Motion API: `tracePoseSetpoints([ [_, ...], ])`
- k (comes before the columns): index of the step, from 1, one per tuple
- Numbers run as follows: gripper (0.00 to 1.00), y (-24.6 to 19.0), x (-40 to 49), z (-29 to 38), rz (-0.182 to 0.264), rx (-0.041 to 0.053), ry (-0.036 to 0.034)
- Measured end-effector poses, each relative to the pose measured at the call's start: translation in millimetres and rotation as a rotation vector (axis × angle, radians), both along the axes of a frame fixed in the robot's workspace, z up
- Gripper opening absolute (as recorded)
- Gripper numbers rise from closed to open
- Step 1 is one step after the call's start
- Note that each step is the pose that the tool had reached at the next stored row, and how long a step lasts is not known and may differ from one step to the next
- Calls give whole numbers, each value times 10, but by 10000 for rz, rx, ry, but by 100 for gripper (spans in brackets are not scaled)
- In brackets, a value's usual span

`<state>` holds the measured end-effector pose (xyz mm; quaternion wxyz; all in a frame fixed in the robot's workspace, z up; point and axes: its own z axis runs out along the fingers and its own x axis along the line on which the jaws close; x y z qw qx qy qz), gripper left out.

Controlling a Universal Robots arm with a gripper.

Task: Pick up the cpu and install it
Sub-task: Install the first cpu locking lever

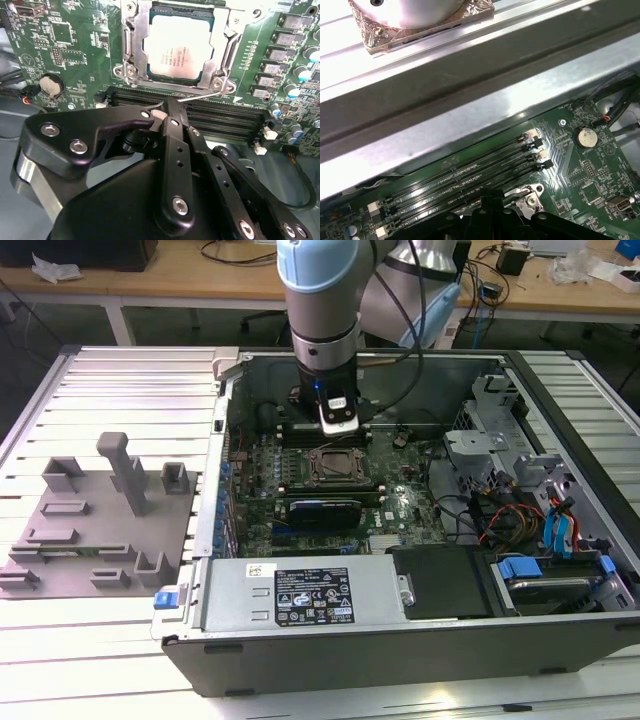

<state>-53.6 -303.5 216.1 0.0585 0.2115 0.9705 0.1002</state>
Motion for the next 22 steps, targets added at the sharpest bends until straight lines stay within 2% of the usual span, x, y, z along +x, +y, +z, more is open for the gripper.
tracePoseSetpoints([
  [5,11,10,-31,-7,-1,1,-71],
  [13,11,10,-32,-42,-3,-46,-71],
  [15,11,11,-32,-47,-147,-45,-71],
  [19,11,11,-31,-55,-798,-47,-70],
  [22,11,25,-31,-56,-1023,-49,-68],
])
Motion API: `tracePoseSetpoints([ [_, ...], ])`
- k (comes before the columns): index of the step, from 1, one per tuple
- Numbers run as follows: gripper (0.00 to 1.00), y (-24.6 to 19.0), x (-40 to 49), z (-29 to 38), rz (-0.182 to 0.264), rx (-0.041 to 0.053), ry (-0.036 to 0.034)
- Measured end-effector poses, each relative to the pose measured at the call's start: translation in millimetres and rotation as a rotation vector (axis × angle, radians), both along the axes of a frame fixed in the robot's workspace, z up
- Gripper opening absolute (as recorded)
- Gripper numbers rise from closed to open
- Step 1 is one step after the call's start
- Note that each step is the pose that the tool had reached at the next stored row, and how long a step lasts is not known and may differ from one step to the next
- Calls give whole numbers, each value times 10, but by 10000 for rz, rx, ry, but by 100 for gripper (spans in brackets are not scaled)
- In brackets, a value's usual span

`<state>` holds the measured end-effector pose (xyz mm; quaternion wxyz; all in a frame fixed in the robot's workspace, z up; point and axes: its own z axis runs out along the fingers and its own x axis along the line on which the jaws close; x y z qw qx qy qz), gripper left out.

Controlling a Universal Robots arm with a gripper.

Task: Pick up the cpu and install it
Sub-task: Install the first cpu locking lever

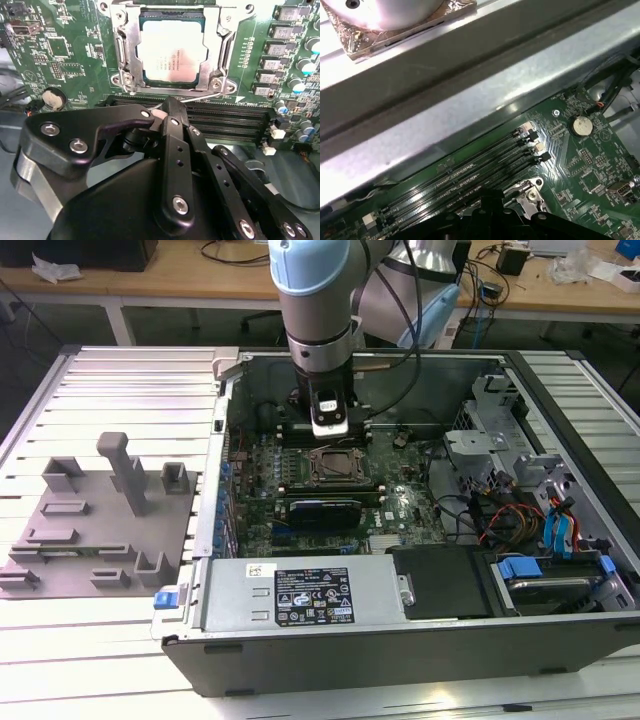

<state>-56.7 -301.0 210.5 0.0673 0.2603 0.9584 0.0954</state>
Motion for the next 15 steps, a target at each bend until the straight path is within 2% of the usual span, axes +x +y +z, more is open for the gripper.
tracePoseSetpoints([
  [4,11,44,0,0,-108,2,-1],
  [15,11,60,-6,-4,-156,1,-1],
])
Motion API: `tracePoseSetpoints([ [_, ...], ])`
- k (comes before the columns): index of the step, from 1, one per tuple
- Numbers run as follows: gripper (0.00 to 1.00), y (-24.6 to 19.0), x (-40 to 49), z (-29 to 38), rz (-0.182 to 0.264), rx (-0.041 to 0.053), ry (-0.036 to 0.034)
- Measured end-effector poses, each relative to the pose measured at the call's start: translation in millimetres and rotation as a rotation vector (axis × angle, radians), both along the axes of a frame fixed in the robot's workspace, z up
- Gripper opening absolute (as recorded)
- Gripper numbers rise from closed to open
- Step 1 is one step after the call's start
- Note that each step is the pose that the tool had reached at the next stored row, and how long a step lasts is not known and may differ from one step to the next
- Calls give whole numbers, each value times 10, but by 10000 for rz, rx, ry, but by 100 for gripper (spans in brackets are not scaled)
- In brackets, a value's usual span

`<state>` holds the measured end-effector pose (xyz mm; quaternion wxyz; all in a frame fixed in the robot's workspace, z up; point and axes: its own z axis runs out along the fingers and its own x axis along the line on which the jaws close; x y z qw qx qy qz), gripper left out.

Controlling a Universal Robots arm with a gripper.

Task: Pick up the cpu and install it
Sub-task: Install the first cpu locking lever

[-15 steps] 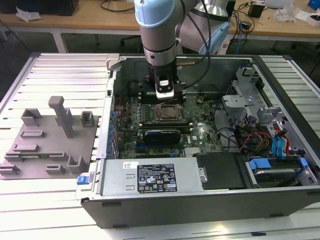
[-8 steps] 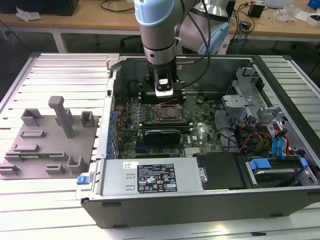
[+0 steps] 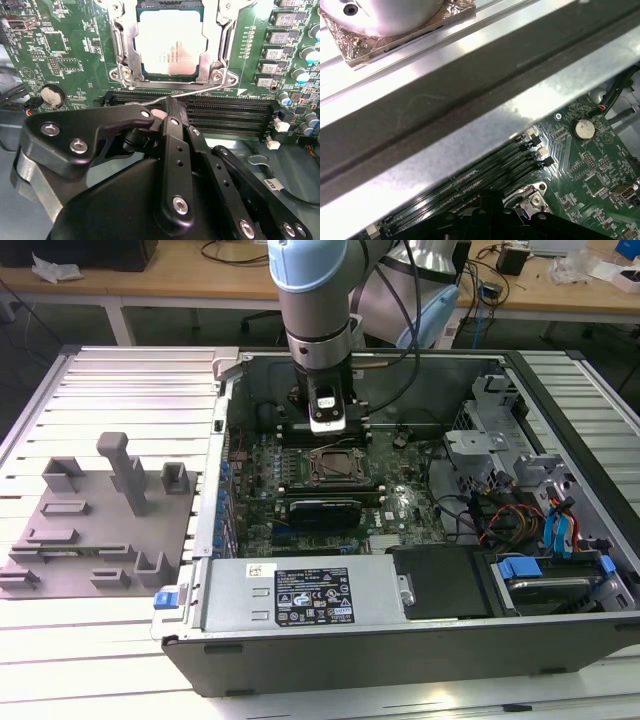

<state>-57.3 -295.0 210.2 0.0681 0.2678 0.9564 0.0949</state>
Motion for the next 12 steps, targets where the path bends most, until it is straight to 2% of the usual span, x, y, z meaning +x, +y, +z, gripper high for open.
tracePoseSetpoints([
  [6,11,-4,-1,-35,-41,-5,0],
  [12,11,-30,1,-69,-59,-52,1],
])
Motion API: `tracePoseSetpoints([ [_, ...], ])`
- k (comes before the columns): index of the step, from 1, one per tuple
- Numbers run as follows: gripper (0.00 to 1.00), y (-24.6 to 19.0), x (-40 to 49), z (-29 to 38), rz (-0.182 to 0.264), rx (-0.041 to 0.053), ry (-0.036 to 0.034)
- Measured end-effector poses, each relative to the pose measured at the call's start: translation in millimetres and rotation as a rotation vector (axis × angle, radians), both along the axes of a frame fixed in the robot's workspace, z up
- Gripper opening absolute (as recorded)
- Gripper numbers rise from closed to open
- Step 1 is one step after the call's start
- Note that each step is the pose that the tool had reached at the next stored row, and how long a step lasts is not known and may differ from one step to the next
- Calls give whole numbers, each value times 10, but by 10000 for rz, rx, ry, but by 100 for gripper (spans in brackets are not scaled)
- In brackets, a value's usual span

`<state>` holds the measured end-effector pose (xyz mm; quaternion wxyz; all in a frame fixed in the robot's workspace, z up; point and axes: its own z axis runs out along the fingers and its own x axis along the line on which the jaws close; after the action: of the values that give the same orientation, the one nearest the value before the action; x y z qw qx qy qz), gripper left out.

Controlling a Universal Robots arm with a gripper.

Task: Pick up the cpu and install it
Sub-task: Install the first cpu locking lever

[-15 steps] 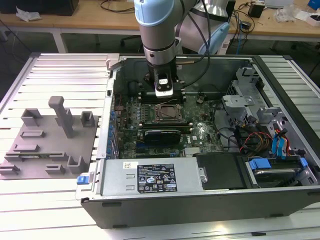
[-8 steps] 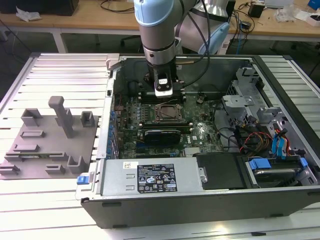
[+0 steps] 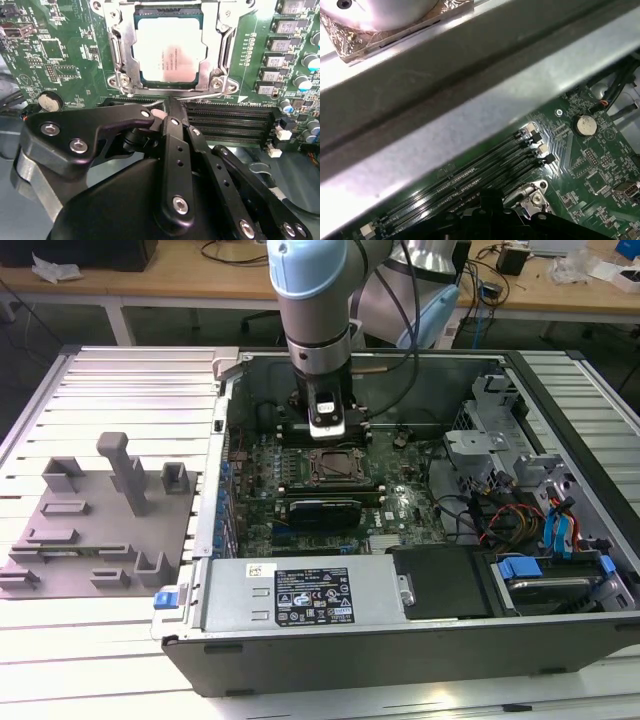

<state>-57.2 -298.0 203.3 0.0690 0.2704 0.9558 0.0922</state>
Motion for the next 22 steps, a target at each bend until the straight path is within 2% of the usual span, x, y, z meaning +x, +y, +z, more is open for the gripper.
tracePoseSetpoints([
  [2,11,-8,2,-10,-8,-24,-1],
  [7,11,-19,13,-47,-73,-199,5],
  [10,11,-18,24,-60,-111,-273,1],
  [12,11,-20,38,-69,-152,-361,7],
  [16,11,-18,53,-79,-196,-414,56],
  [22,11,-18,57,-79,-202,-413,55],
])
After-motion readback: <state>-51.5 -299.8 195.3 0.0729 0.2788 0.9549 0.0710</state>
